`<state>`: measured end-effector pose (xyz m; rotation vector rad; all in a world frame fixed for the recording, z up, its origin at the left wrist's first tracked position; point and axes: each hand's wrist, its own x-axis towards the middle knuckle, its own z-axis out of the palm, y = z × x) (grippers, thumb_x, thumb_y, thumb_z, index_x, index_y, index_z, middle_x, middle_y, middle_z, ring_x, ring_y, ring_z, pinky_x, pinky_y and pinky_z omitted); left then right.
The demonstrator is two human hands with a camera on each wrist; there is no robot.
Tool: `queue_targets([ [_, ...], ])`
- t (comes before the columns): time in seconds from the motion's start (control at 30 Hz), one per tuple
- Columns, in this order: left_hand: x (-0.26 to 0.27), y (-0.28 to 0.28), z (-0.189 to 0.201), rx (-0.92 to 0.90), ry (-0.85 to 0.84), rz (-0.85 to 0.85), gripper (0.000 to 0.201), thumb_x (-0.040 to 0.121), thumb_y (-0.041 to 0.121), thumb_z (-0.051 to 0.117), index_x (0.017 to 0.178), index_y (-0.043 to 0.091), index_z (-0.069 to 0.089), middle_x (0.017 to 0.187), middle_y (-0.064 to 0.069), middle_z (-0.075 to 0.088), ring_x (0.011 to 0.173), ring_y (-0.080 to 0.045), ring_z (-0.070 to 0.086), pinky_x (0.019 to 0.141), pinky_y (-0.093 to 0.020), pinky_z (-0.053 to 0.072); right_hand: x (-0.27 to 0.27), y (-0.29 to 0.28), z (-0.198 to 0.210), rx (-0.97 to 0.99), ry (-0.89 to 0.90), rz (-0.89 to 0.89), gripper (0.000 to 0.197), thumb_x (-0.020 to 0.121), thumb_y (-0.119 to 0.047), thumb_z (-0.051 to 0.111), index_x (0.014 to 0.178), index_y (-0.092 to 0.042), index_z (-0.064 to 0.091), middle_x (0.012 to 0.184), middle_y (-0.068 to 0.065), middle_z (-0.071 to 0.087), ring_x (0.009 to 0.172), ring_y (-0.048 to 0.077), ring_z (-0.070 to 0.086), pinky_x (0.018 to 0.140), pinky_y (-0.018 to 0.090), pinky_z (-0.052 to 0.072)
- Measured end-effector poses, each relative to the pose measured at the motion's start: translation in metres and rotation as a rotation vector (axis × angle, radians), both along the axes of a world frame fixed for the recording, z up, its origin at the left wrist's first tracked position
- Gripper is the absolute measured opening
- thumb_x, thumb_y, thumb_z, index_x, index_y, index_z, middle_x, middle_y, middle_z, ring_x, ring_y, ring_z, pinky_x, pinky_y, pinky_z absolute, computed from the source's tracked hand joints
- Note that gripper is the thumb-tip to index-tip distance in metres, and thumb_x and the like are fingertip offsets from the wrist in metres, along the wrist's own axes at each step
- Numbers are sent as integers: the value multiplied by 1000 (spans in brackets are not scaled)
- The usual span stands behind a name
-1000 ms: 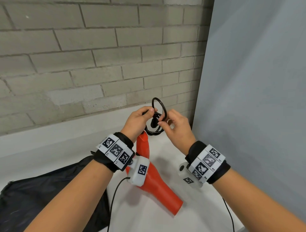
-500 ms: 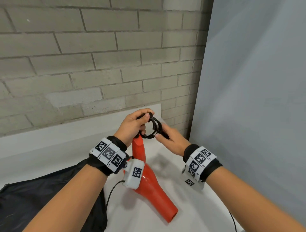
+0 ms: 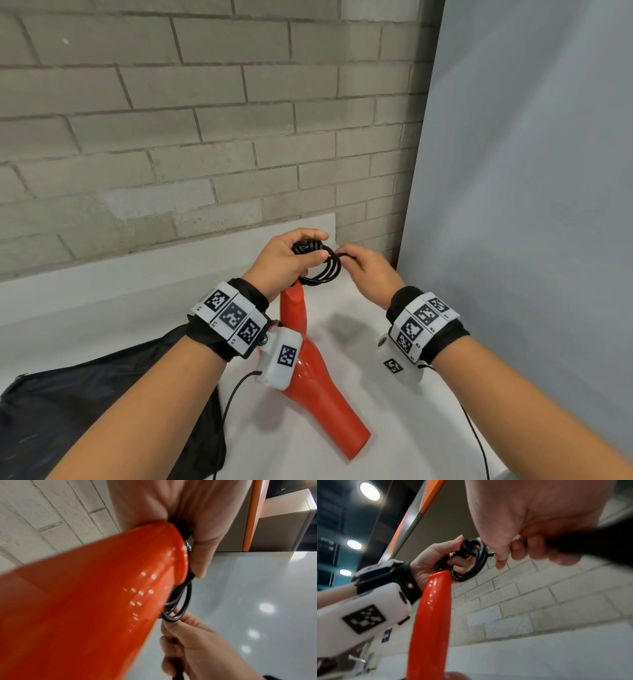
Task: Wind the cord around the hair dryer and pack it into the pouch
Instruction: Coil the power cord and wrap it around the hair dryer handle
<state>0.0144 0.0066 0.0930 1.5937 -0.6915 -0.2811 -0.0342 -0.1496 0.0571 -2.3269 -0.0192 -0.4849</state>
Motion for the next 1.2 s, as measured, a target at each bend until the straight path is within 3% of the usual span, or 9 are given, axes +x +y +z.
queue_targets([
  [0.13, -5, 3, 2, -8, 21, 21, 11, 77, 9, 67, 77, 20, 66, 76, 0, 60, 59, -13, 44, 52, -19, 40, -5, -4, 22, -153, -39, -89, 19, 94, -19, 45, 97, -13, 62, 80, -3, 58, 77, 18, 53, 68, 29, 38],
  [0.23, -7, 5, 4, 24, -15, 28, 11, 79, 10, 66, 76, 20, 65, 75, 2, 60, 57, -9, 46, 55, -22, 40, -13, 1, 40, -305, -78, -161, 21, 94, -22, 44, 102, -15, 63, 98, 2, 64, 92, 21, 57, 73, 31, 41],
  [0.3, -7, 7, 5, 91, -46, 15, 11, 80, 12, 65, 80, 23, 64, 78, 4, 59, 53, -3, 48, 59, -23, 42, -18, 6, 50, -429, -117, -216, 23, 95, -23, 42, 106, -17, 62, 104, 1, 63, 95, 21, 57, 70, 29, 39],
  [0.4, -11, 8, 7, 138, -66, 21, 14, 81, 17, 64, 94, 24, 64, 81, 4, 58, 57, -9, 50, 63, -23, 46, -27, 15, 61, -502, -173, -247, 25, 95, -23, 41, 108, -18, 61, 105, 1, 61, 95, 22, 57, 68, 29, 37],
  [0.63, -13, 15, 7, 178, -72, 8, 20, 82, 20, 63, 102, 18, 68, 91, -18, 67, 55, -15, 50, 66, -31, 46, -36, 30, 67, -498, -230, -259, 23, 94, -22, 42, 105, -17, 62, 100, 1, 60, 89, 21, 57, 65, 29, 38],
  [0.8, -10, 16, 3, 50, 8, 57, 15, 83, 14, 62, 87, 27, 68, 76, -5, 62, 47, -8, 45, 59, -26, 43, -32, 25, 61, -328, -244, -122, 20, 94, -18, 44, 101, -9, 60, 89, -3, 51, 81, 13, 48, 70, 27, 38],
  [0.87, -4, 16, 1, -12, 59, 102, 16, 84, 13, 61, 84, 28, 68, 77, -9, 58, 44, -4, 43, 57, -26, 41, -27, 16, 53, -243, -196, -69, 19, 95, -15, 42, 99, -4, 57, 86, -2, 48, 79, 14, 45, 71, 24, 34],
  [1.07, 8, 17, 0, -88, 149, 178, 17, 85, 9, 58, 82, 24, 65, 82, -12, 51, 48, -7, 40, 54, -24, 39, -23, -3, 18, -330, 44, -49, 21, 91, -3, 44, 104, -10, 59, 98, 0, 50, 84, 13, 40, 81, 26, 38],
  [1.2, 7, 15, 1, -88, 146, 189, 15, 84, 10, 59, 81, 24, 65, 77, -4, 54, 56, -10, 41, 54, -23, 39, -27, 5, 18, -157, 81, -4, 16, 88, 0, 50, 87, -16, 49, 86, -1, 50, 67, 3, 53, 66, 19, 45],
])
